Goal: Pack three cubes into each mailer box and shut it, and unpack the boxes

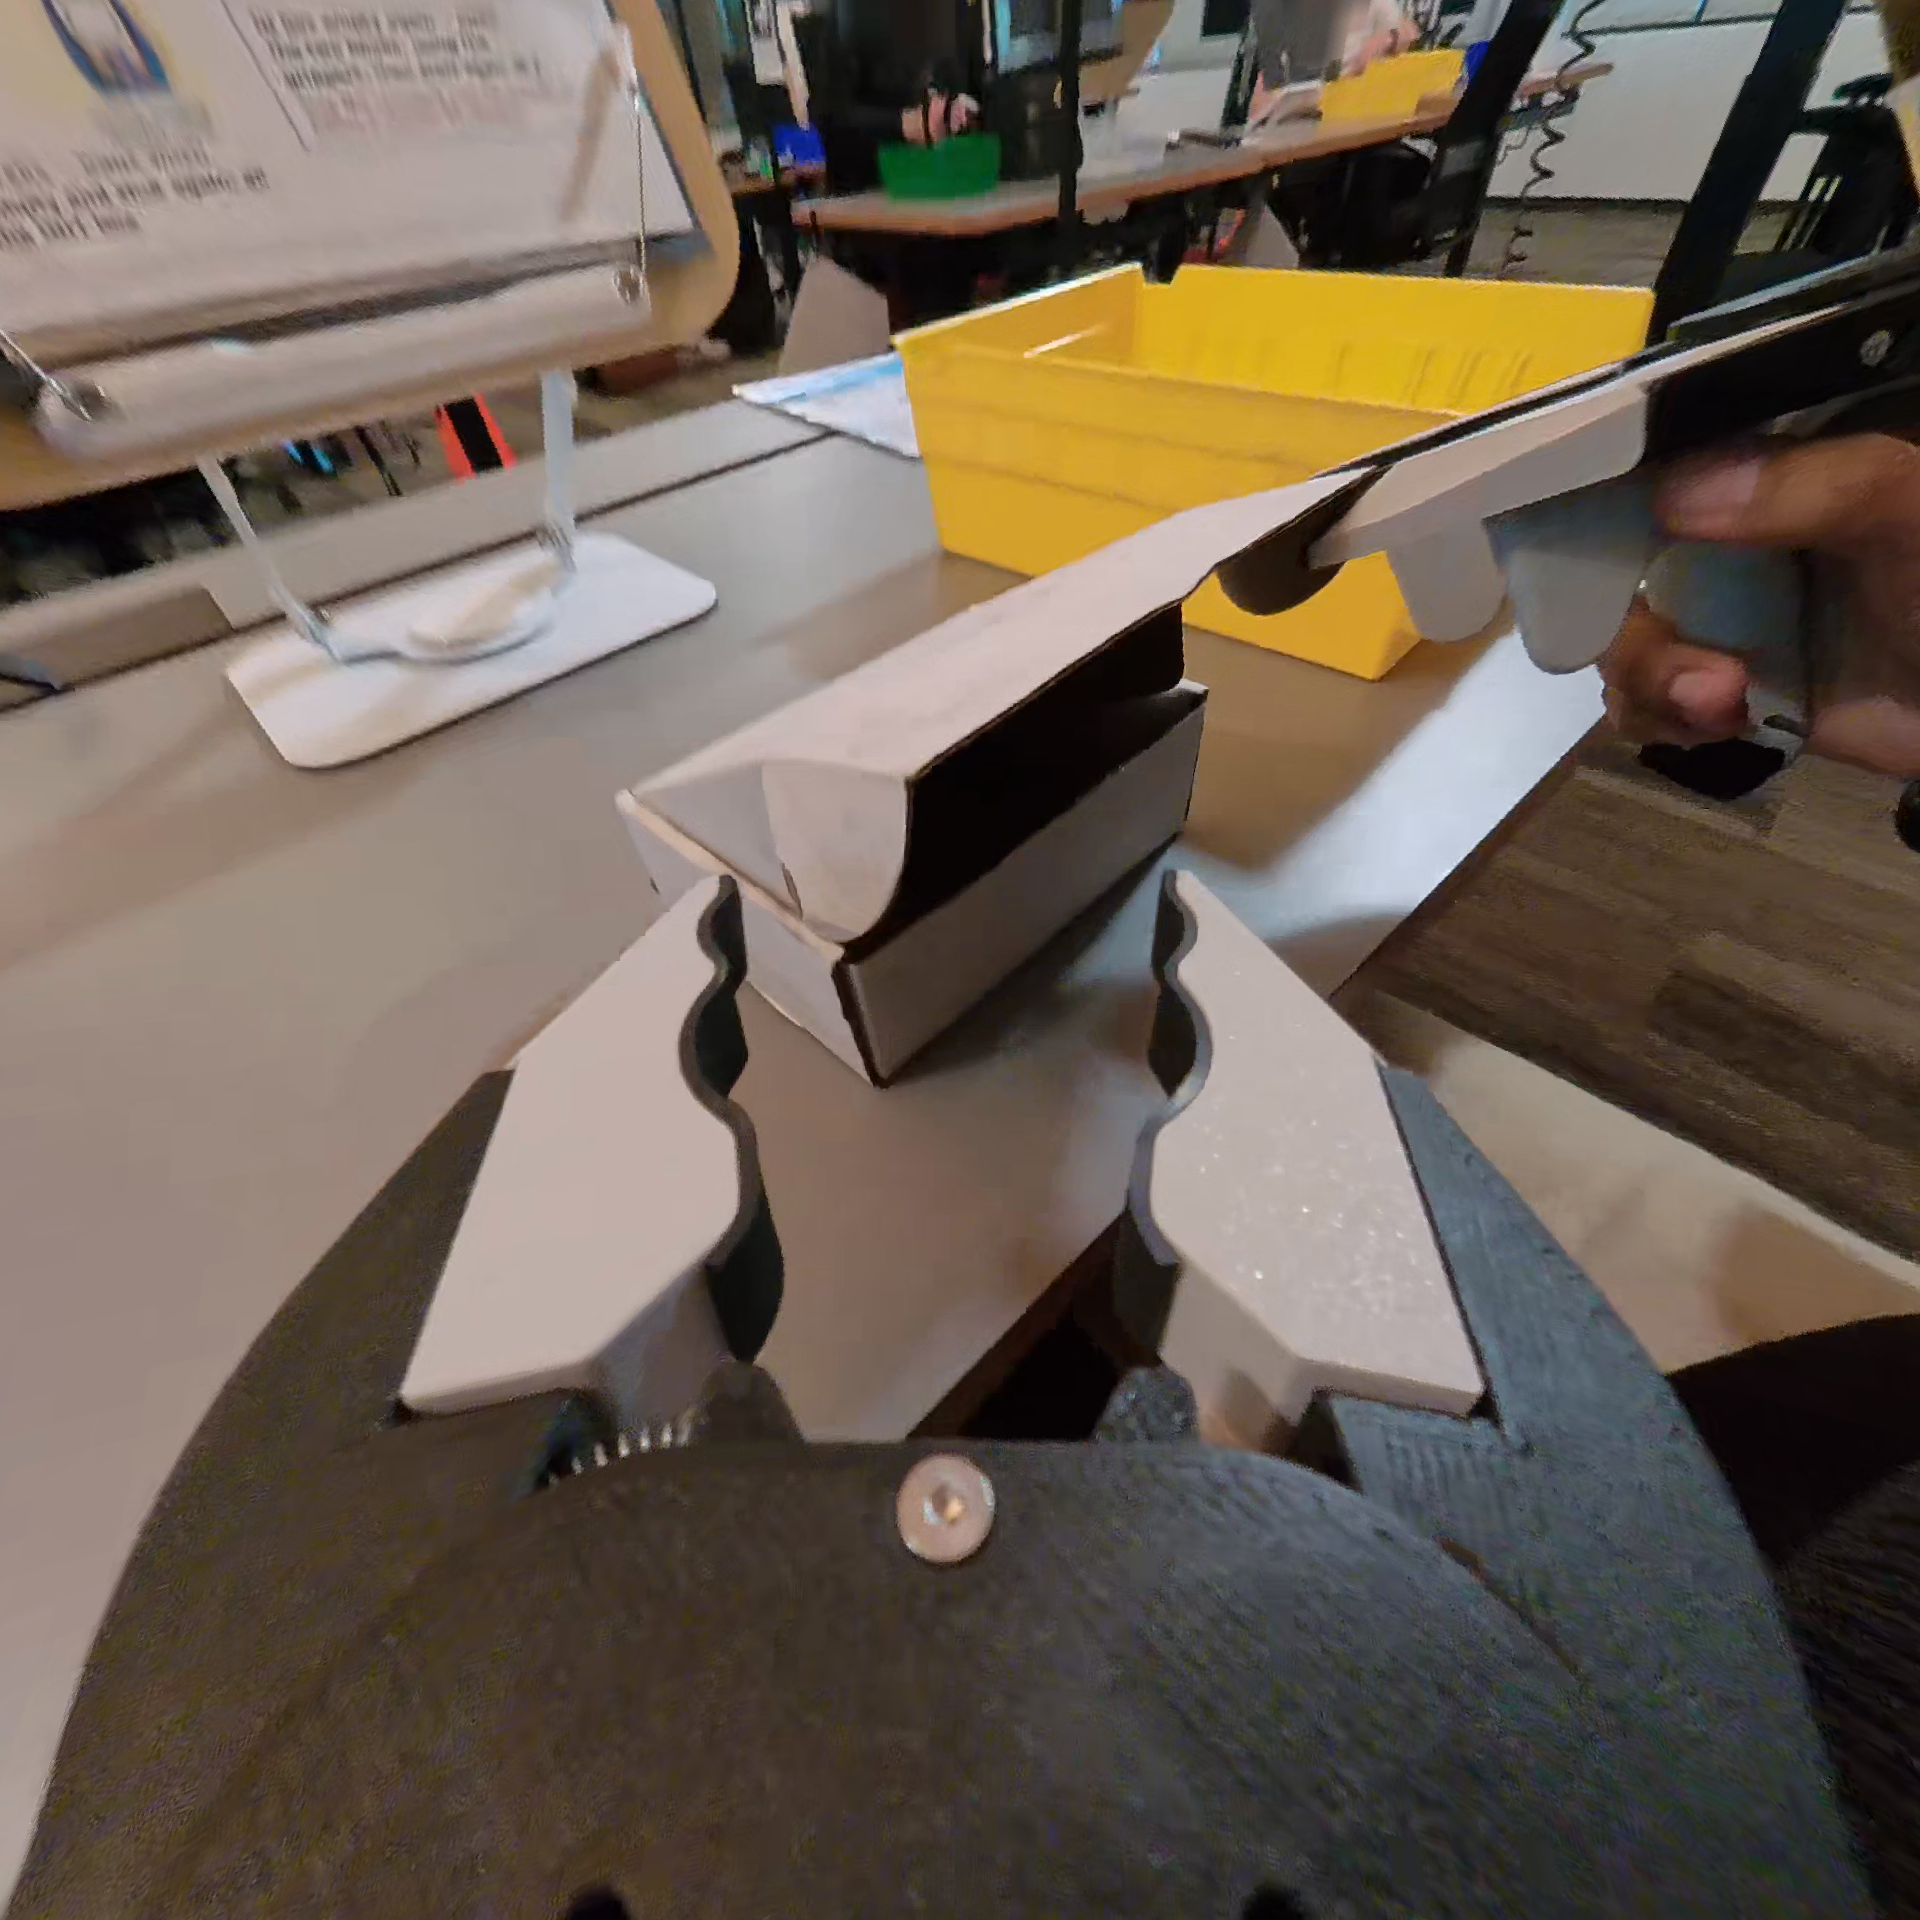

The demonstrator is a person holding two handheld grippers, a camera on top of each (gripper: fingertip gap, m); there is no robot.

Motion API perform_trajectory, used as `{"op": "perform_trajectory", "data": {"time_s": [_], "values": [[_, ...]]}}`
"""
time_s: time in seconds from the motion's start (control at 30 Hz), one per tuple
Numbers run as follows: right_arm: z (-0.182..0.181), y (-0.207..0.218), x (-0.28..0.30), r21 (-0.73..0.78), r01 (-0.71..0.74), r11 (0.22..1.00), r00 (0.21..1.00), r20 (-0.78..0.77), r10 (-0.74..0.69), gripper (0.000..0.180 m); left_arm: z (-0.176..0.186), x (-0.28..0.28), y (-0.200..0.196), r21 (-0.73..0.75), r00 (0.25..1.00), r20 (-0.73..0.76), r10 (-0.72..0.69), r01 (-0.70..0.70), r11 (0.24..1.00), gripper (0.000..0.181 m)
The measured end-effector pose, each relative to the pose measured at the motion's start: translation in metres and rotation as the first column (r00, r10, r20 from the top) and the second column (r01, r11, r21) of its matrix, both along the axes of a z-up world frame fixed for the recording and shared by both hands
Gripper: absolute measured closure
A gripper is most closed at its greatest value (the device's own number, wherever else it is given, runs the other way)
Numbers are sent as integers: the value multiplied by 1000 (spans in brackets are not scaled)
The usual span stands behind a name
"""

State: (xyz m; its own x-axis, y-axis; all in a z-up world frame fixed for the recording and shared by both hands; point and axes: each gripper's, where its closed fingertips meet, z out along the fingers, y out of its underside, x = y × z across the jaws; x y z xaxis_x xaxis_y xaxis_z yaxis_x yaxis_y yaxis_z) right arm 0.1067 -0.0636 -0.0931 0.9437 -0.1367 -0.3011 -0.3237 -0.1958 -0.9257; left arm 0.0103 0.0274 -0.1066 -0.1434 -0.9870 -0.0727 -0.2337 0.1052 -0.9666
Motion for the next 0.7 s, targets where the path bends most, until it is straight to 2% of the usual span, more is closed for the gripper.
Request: {"op": "perform_trajectory", "data": {"time_s": [0.1,0.23,0.37,0.53,0.7], "values": [[2,0,0,-17,8,1000,996,94,-7,138,0,2,-3,-14,1000,13,-17,18,1000,116],[4,0,-1,-66,40,997,965,263,-21,166,-2,3,0,-17,1000,13,-3,4,1000,144],[-2,1,-4,-128,48,991,944,331,-4,170,-5,5,6,-8,1000,1,25,-25,1000,166],[-11,-1,-4,-173,27,985,960,280,23,170,-12,4,3,-20,999,-42,0,-1,1000,166],[-29,-2,-5,-261,17,965,971,234,46,171,-28,4,2,58,995,-104,8,-2,998,166]]}}
